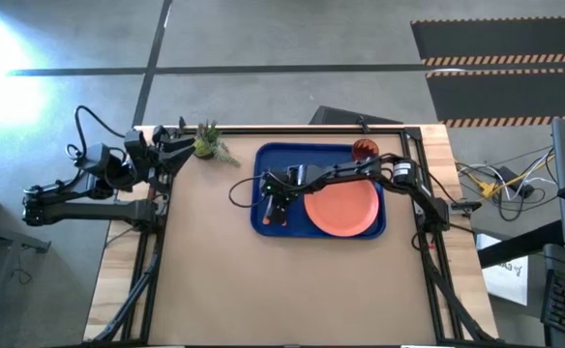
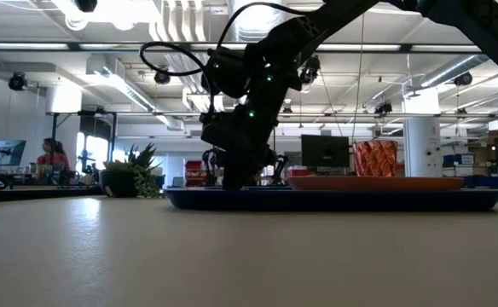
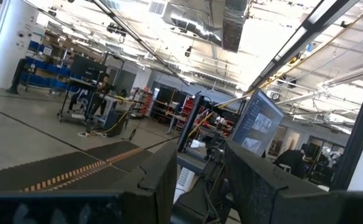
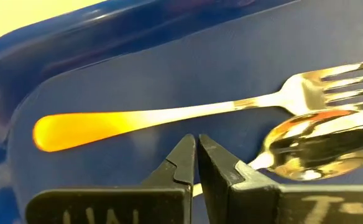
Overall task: Pick and place plate/cup/fork/spoon on tray
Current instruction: Adjust the silverware and plate on the blue serving tray
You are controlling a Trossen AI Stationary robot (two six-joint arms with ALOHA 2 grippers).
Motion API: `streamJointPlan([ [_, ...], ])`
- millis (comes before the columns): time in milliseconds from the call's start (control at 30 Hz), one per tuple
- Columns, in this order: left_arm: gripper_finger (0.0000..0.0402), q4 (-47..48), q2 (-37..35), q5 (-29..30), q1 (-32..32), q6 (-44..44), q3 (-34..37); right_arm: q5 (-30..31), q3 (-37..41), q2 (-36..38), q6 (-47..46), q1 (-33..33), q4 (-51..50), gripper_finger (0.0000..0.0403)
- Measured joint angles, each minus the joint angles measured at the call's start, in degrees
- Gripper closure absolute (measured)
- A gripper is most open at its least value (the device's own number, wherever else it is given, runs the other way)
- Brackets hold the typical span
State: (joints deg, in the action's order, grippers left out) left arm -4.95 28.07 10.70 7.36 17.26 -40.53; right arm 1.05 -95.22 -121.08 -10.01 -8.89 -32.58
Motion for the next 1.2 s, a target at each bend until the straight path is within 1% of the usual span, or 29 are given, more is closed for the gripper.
streamJointPlan([
  [500,0.0285,0.0,-0.1,0.0,0.0,0.0,0.0,0.1,0.0,0.0,0.6,-1.6,0.6,0.0394],
  [733,0.0285,0.0,-0.2,0.0,0.0,0.0,0.0,0.2,0.8,0.0,0.3,-1.8,5.5,0.0394],
  [1200,0.0285,1.2,-0.4,0.0,0.0,0.1,0.0,0.5,0.9,0.0,1.2,-1.9,6.4,0.0394],
])
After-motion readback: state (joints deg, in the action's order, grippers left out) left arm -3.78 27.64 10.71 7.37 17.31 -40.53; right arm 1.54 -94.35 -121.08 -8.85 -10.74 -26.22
